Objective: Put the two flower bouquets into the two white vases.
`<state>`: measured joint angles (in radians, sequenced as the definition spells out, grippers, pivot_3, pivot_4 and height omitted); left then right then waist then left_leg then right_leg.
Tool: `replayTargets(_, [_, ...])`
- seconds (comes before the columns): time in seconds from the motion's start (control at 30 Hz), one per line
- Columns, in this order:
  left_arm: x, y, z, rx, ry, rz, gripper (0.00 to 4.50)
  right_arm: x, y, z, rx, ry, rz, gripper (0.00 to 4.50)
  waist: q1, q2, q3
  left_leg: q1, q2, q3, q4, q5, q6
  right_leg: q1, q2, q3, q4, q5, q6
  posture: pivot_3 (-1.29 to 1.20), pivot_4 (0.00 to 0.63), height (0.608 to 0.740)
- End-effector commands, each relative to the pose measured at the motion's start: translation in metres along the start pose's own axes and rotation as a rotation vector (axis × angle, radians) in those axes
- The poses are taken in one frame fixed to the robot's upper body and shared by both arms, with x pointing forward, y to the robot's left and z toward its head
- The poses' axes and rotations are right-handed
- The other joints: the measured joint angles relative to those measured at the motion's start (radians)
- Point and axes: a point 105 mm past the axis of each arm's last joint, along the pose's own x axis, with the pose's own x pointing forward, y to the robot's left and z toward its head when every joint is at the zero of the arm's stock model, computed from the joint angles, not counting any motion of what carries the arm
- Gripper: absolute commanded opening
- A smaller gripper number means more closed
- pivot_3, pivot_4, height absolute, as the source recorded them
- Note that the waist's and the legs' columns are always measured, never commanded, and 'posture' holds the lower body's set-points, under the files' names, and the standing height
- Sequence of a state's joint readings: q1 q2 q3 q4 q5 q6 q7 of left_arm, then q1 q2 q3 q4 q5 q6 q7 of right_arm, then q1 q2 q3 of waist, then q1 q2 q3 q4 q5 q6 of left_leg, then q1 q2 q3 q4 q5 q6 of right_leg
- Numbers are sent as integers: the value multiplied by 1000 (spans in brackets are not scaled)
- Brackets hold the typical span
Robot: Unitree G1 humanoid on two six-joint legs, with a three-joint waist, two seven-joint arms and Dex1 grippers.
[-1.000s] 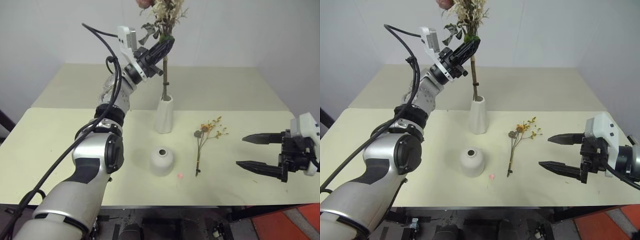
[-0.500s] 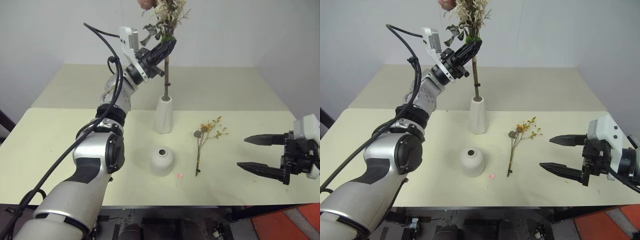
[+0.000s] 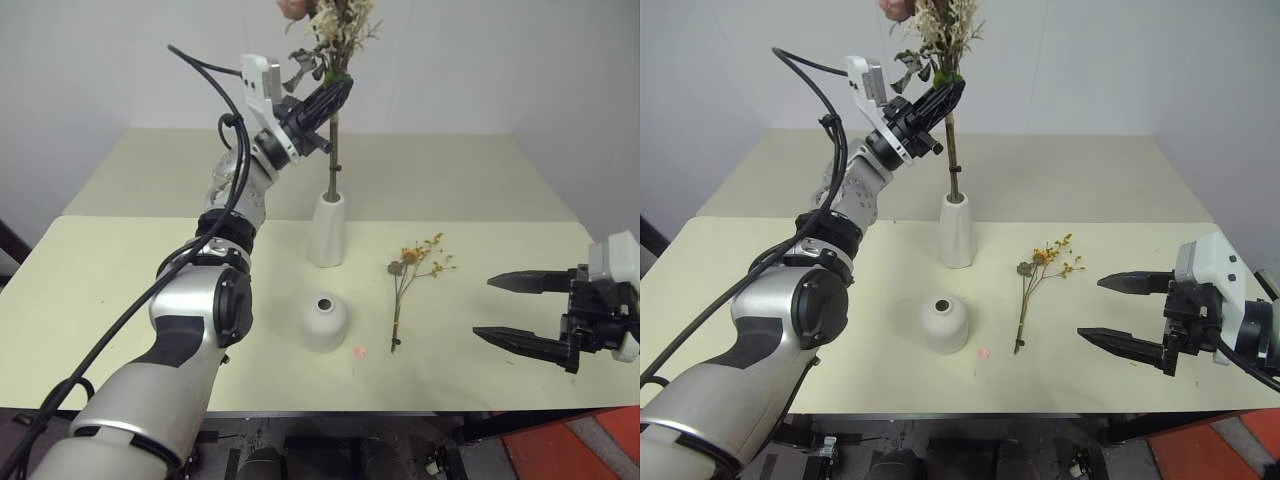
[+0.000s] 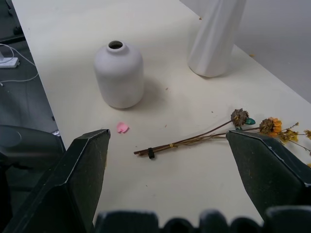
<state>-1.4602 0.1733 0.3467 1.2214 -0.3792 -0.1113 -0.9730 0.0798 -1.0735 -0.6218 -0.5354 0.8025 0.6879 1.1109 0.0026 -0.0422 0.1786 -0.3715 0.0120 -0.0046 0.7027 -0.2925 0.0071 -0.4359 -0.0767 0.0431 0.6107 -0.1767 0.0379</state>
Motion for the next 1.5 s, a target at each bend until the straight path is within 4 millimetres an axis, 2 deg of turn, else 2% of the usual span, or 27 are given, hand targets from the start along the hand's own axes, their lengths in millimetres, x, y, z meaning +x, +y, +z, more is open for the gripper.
replayTargets(0.03, [11,-7,21,23,-45,-45,159,-6,0,14,-36,-48,-18,4500,0,0,0,0,0,0,0,0,0,0,0,0,0,0,0,0,150,740])
replayTargets(0.73, [14,-7,26,42,-64,-31,159,-12,-16,33,9,-205,-122,4500,1,0,0,0,0,0,0,0,0,0,0,0,0,0,0,0,150,740])
replayTargets(1.03, [12,-6,15,54,-32,-18,159,-13,-27,39,14,-272,-222,4500,1,0,0,0,0,0,0,0,0,0,0,0,0,0,0,0,150,740])
replayTargets(1.5, [9,-6,2,69,12,-12,159,-18,-22,40,21,-262,-212,4500,0,0,0,0,0,0,0,0,0,0,0,0,0,0,0,0,150,740])
